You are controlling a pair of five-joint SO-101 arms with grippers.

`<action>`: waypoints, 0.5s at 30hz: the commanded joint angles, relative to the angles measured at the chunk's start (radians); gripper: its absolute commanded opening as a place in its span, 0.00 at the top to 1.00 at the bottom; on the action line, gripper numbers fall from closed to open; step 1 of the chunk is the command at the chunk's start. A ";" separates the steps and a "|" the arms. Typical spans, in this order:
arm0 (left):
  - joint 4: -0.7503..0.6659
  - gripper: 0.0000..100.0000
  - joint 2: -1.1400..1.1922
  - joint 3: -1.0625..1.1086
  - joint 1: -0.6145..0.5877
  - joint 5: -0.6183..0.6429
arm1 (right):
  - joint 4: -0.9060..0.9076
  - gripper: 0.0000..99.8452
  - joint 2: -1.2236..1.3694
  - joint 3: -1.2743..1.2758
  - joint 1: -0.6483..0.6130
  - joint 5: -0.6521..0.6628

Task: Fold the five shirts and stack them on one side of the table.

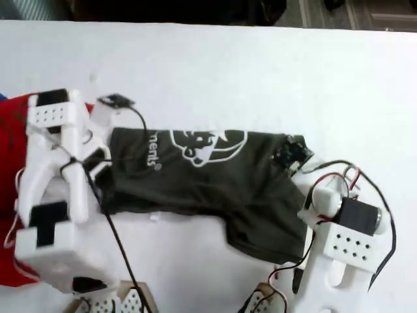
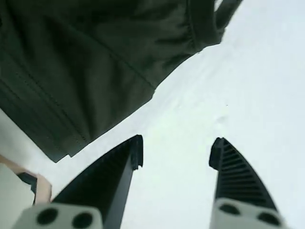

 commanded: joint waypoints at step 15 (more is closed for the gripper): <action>-0.196 0.78 -0.252 -0.038 0.015 0.328 | -0.259 0.83 0.085 -0.029 -0.196 -0.333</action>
